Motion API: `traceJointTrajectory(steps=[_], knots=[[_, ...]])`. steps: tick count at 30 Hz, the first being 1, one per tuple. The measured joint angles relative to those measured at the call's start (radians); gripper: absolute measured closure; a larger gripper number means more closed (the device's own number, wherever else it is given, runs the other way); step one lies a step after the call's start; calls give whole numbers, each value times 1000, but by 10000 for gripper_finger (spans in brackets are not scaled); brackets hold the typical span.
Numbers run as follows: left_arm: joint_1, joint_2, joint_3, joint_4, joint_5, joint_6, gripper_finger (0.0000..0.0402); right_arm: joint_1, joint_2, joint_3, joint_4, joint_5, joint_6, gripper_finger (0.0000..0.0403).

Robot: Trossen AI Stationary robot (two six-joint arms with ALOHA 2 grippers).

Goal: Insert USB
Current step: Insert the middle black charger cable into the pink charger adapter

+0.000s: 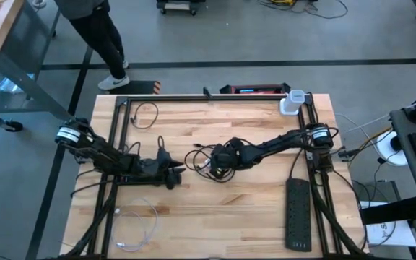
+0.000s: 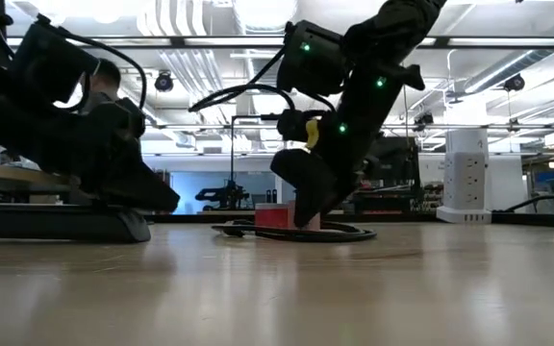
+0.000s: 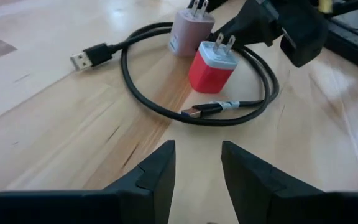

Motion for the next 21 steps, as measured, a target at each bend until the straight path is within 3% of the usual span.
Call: traceJointTrajectory(steps=[8, 21], knots=[[1, 79, 36, 5, 0, 19, 278, -2, -4, 0, 93, -2, -227, 203], [0, 118, 56, -13, 15, 26, 275, -7, 11, 0, 117, -3, -192, 203]])
